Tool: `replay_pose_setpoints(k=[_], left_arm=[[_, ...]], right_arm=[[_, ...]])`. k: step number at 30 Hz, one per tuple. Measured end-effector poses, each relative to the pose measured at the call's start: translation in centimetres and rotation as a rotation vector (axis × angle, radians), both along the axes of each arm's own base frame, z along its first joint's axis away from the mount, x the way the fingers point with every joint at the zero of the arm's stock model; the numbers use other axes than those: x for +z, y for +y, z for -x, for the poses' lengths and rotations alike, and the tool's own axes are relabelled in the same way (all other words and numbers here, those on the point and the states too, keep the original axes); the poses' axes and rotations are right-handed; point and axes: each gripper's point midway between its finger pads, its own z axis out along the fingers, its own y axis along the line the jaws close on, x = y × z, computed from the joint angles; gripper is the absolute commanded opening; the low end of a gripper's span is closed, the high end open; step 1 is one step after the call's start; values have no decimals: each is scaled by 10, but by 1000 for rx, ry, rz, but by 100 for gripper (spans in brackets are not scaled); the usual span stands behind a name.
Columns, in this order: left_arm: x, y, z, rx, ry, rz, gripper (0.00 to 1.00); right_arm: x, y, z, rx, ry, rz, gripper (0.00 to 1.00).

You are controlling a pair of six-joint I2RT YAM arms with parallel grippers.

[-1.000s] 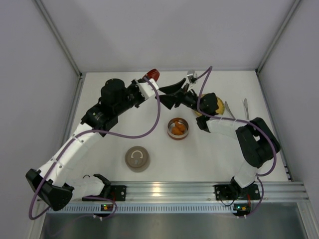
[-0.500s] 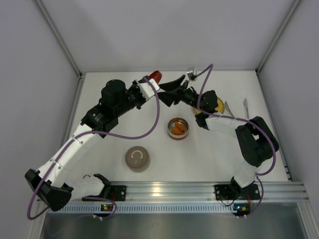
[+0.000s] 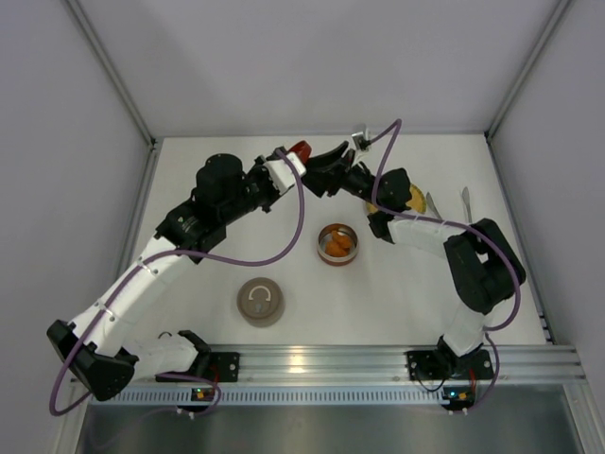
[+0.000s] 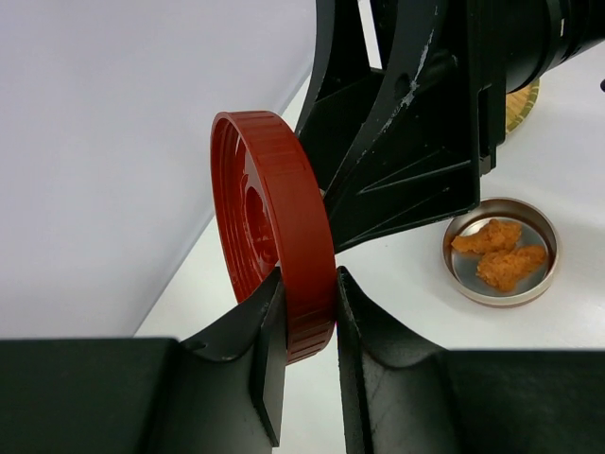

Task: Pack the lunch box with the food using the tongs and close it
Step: Pick up the box lid from the center of the board.

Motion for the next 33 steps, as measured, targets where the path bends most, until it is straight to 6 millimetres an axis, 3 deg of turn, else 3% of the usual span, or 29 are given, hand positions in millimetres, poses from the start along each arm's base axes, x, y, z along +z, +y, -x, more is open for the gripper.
replay_pose_setpoints(k=[4,9,14,15,17,18,19,22,27,32,33], left_arm=[[0,0,1,3,11,12,0],[1,0,3,7,21,28,0],[2,0,4,10,30,39,0],[2,0,5,11,32,41,3],[1,0,5,12,40,44,37],[1,0,5,12,43,46,80],[1,0,5,14,40,46,98],[4,6,3,54,36,57,98],[19,31,-3,170,28,95,98],[45,81,-15,345,63,181,98],[47,102,-22,406,76,198,98]], right_arm=[[-1,0,0,2,-6,5,33],[-2,1,4,20,-16,14,1],[-3,5,10,42,-32,24,0],[-3,5,10,43,-32,24,0],[-5,3,12,42,-27,27,0],[-6,3,13,43,-25,28,0],[-8,2,16,50,-17,33,0],[-5,-4,24,66,-25,41,0],[0,-29,23,5,12,214,0],[11,-50,18,-91,-11,477,0],[11,-55,17,-105,-9,526,0]])
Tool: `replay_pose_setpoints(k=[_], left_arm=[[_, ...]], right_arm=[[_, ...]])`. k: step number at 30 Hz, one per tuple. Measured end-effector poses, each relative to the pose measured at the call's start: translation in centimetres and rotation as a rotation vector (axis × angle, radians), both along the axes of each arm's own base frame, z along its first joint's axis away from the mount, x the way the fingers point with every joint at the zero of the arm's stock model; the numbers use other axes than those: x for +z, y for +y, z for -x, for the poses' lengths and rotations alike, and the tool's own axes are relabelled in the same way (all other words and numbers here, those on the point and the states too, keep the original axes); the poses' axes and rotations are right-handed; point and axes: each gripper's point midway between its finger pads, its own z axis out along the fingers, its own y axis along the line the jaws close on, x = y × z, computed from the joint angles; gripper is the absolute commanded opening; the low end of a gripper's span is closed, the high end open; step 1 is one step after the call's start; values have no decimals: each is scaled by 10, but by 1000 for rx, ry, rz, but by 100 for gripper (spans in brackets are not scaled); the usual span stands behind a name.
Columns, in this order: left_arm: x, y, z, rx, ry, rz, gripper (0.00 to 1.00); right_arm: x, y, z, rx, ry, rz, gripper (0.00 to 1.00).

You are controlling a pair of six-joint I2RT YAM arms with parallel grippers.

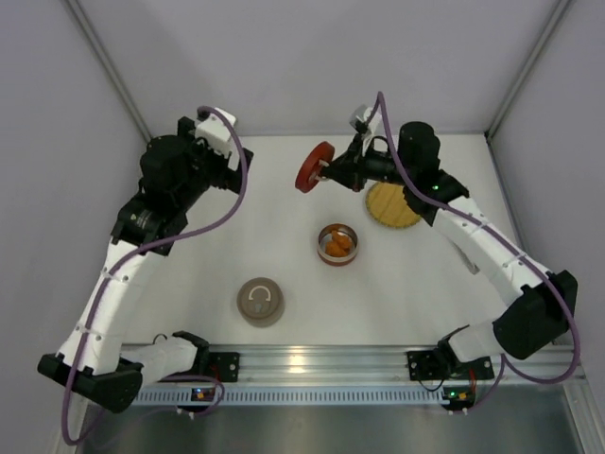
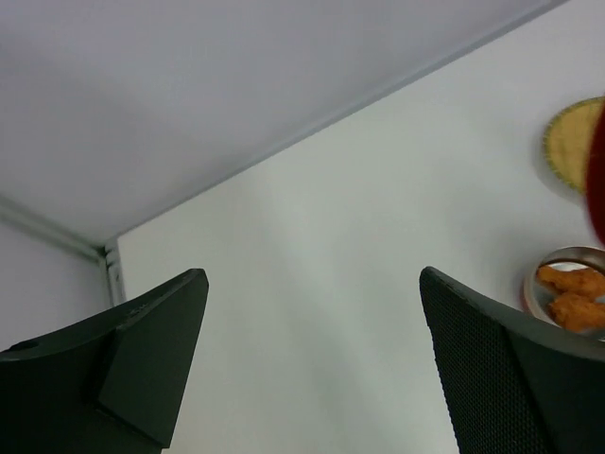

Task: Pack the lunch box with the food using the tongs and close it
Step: Pick up the box lid from the center of the board, then close the box lid on the packing box.

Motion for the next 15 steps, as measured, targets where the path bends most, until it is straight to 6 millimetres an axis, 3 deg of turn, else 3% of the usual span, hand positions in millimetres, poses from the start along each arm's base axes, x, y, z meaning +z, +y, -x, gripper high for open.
replay_pose_setpoints(k=[3,5,7,12,15], left_arm=[[-11,42,-11,121,77,46,98],[-30,58,-14,167,156,64,98],[-55,65,-15,184,251,81,98],[-118,81,-5,220,448,124,98],[-139,87,1,219,519,153,98]], right_arm=[[-11,-18,2,-32,45,160,0],[-23,-29,2,-46,106,251,0],[-40,-38,2,-56,187,334,0],[-105,-64,5,-77,419,598,0],[-137,-83,11,-84,501,751,0]])
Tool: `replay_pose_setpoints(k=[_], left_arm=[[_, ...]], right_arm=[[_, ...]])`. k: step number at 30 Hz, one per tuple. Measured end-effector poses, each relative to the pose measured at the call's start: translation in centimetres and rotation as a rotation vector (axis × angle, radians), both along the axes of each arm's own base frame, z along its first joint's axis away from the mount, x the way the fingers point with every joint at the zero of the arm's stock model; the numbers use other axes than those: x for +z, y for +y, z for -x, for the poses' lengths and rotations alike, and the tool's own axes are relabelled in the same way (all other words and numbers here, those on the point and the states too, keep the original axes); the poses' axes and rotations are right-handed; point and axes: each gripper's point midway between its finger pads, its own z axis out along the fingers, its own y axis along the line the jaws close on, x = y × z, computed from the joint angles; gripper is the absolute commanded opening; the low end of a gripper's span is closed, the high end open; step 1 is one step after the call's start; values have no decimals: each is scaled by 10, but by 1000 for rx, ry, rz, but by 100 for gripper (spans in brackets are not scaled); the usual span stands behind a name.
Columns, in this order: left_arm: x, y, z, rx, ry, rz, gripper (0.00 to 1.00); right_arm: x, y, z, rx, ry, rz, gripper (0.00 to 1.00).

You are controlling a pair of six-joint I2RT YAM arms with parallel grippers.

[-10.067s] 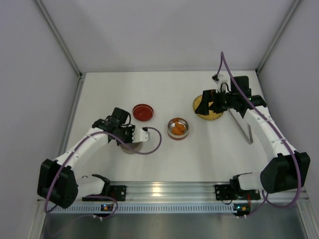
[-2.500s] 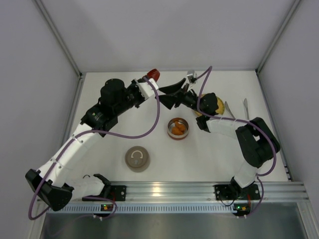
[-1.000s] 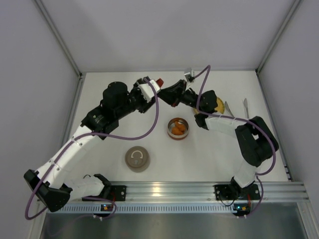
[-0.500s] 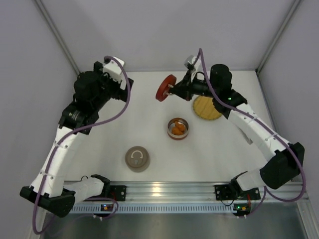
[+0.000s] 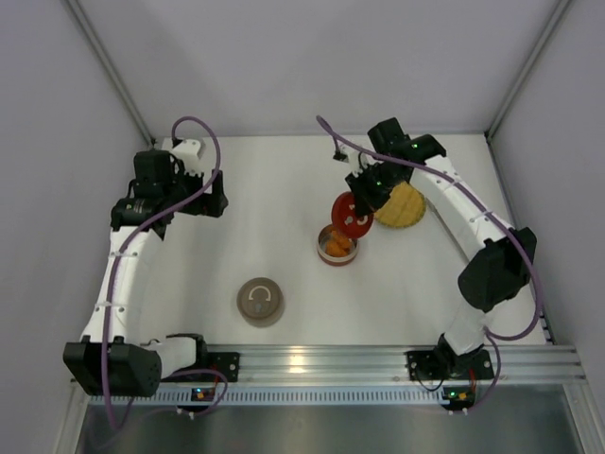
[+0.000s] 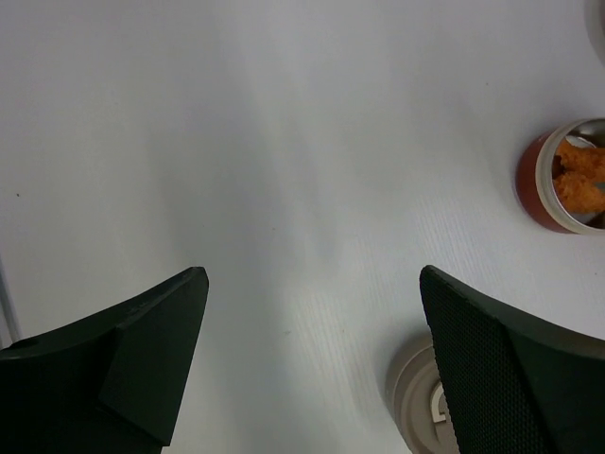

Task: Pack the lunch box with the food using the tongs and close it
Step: Close the box lid on the packing box.

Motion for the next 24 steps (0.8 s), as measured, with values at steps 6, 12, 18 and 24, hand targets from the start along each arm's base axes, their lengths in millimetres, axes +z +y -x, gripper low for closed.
replay_pose_setpoints(k=[6,12,18,24], left_arm=[[-13,3,8,-26,48,92,98],[-18,0,14,-47,81,153,98],[-37,-2,24,-54,133,178,98],[-47,-3,32,-53,161,179,98]], right_arm=[[-26,-31,11,30,53,227,0],[-35,-18,4,107,27,317,0],[-55,7,-29,161,12,345,0],[-78,15,-34,220,32,381,0]])
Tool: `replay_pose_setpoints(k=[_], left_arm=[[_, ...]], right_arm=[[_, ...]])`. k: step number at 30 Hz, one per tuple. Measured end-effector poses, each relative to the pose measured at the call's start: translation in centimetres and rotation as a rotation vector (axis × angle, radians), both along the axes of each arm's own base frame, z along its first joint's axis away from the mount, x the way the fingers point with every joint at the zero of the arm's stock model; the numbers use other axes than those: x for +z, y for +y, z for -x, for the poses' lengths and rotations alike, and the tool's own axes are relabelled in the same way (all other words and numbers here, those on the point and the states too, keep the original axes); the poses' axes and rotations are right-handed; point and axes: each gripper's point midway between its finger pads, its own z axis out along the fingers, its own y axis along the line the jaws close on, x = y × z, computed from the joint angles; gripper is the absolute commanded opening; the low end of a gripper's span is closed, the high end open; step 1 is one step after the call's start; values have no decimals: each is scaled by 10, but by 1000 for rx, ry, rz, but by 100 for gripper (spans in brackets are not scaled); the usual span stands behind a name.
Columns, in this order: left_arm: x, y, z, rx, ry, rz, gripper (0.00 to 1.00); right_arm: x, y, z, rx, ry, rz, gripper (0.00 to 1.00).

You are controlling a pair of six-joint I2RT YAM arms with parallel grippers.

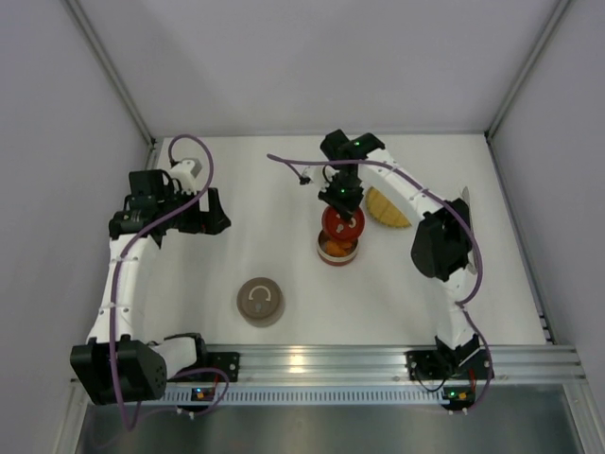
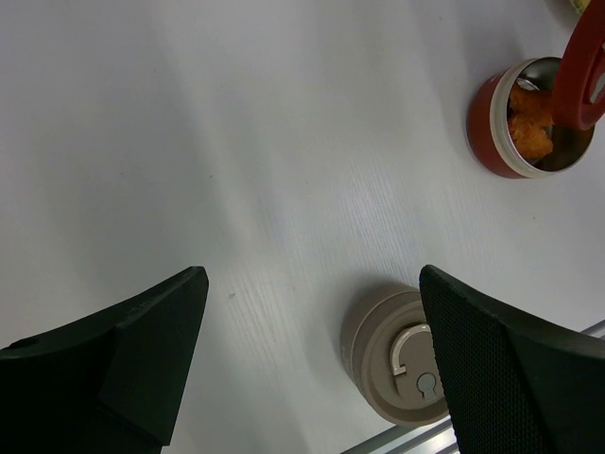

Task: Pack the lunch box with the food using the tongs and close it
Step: Close the box lid on the packing box.

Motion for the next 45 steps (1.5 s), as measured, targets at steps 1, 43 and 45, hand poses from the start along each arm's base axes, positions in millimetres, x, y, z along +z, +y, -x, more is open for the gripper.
replay_pose_setpoints(k=[1,43,45], left_arm=[[-1,0,1,0,0,0,98],[-23,-4,24,-8,31,16,98],[-23,-4,26,-8,29,15,98]], right_arm=[[-2,3,2,12,3,3,0],[-15,-32,56,168,28,195,0],[-18,-30,53,173,34,200,0]])
